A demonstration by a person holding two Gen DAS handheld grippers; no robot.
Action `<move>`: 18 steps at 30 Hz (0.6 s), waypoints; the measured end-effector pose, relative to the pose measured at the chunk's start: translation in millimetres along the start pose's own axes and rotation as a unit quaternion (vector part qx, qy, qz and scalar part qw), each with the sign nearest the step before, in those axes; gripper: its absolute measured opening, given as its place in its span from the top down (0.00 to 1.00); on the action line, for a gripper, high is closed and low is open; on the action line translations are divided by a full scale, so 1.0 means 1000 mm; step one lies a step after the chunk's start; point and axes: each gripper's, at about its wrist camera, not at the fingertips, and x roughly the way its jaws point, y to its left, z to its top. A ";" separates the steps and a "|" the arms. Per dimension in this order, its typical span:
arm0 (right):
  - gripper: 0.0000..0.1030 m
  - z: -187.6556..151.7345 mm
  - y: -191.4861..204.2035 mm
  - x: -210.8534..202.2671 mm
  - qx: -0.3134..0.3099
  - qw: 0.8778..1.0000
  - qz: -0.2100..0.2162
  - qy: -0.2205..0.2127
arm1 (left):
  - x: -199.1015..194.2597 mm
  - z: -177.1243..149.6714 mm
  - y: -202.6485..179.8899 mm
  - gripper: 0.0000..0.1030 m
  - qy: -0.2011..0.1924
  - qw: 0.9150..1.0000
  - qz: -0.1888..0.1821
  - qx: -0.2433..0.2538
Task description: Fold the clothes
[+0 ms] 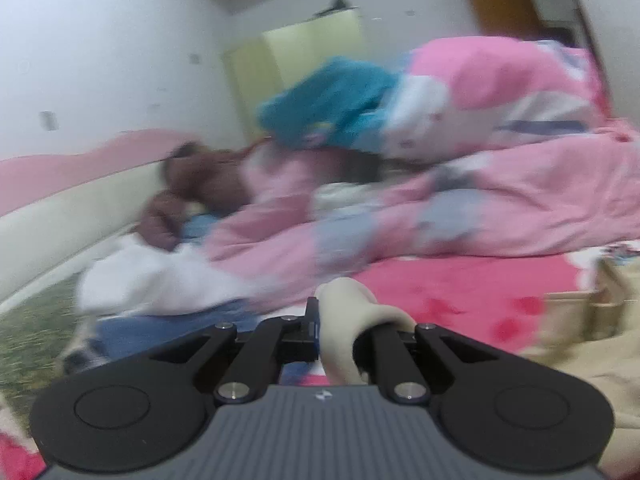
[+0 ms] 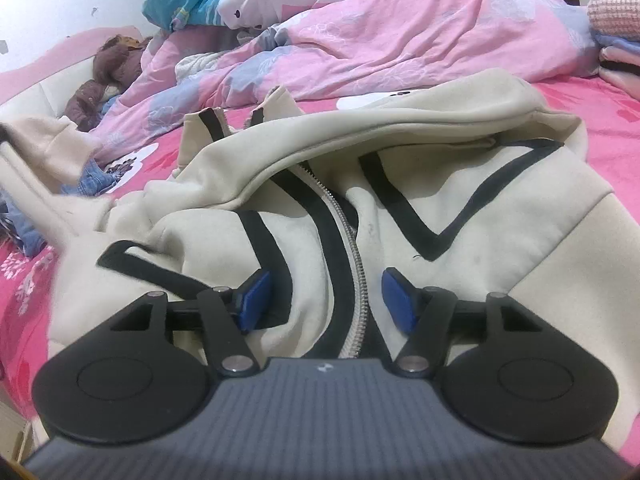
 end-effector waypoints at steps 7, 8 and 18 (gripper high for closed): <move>0.33 0.000 0.001 0.000 -0.002 1.000 0.007 -0.001 | 0.030 0.004 0.037 0.94 0.005 0.997 0.069 -0.026; 0.33 -0.001 0.002 0.000 -0.003 1.000 0.007 -0.001 | 0.034 0.004 0.042 0.94 0.006 0.996 0.079 -0.029; 0.32 0.000 0.004 0.000 -0.011 1.000 0.001 0.005 | 0.112 -0.066 0.065 0.71 0.254 0.949 -0.016 -0.187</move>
